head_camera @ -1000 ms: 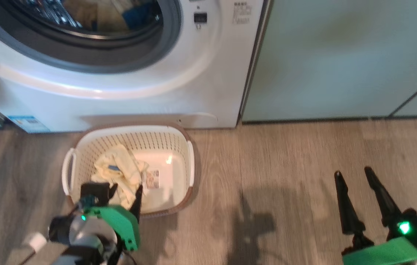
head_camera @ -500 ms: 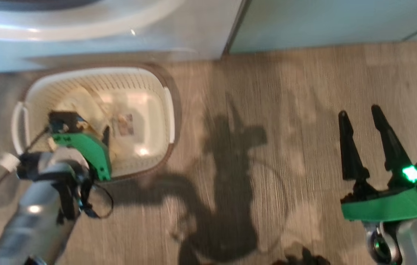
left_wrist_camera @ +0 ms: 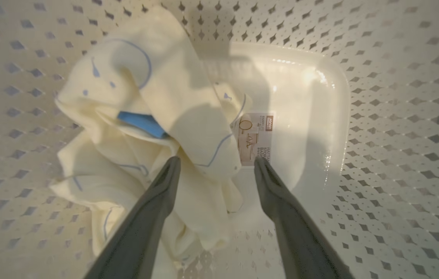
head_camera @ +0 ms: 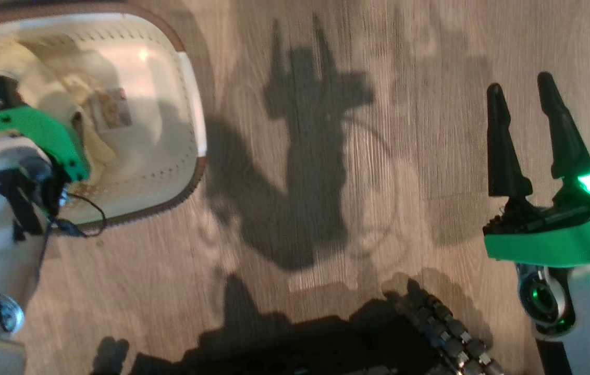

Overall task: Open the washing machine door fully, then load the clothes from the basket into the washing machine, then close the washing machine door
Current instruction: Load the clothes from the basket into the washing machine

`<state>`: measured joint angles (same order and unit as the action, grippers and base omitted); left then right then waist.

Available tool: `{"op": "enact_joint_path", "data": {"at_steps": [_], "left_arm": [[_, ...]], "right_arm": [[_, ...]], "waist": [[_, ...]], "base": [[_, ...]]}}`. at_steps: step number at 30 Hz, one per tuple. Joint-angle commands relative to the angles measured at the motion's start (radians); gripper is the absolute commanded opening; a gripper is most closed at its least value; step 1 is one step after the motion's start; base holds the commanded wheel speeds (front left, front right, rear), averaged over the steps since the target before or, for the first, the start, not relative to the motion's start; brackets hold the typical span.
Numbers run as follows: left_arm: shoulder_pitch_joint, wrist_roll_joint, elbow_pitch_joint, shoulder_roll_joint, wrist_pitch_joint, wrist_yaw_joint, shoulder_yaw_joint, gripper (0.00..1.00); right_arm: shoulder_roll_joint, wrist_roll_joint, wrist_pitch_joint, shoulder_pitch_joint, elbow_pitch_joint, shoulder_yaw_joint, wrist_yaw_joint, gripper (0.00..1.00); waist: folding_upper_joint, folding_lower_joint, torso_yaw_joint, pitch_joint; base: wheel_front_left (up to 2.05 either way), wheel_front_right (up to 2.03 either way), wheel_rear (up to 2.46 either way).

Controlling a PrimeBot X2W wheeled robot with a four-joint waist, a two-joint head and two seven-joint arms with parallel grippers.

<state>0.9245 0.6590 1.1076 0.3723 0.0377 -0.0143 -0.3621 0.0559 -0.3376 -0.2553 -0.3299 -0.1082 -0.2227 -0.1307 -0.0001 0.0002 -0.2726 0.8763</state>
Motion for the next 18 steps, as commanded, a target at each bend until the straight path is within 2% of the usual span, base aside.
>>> {"op": "enact_joint_path", "data": {"at_steps": [1, 8, 18], "left_arm": [[0.001, 0.009, 0.005, 0.055, 0.009, 0.007, 0.028, 1.0], [0.086, 0.013, 0.066, 0.108, 0.116, 0.027, 0.027, 1.0], [0.144, 0.022, 0.121, 0.144, 0.289, 0.064, 0.017, 1.0]], "right_arm": [[-0.003, -0.009, -0.006, 0.016, -0.034, -0.018, 0.0, 1.0], [-0.005, -0.025, -0.006, -0.011, -0.047, -0.037, 0.0, 1.0], [-0.005, -0.052, -0.006, -0.024, -0.051, -0.059, 0.0, 1.0]], "waist": [[0.0001, -0.0002, -0.026, 0.051], [0.0001, -0.0002, -0.052, 0.127], [0.0001, -0.0002, -0.08, 0.177]], "base": [[0.0, 0.0, 0.0], [0.0, 0.0, 0.0], [0.0, 0.0, 0.0]]}}
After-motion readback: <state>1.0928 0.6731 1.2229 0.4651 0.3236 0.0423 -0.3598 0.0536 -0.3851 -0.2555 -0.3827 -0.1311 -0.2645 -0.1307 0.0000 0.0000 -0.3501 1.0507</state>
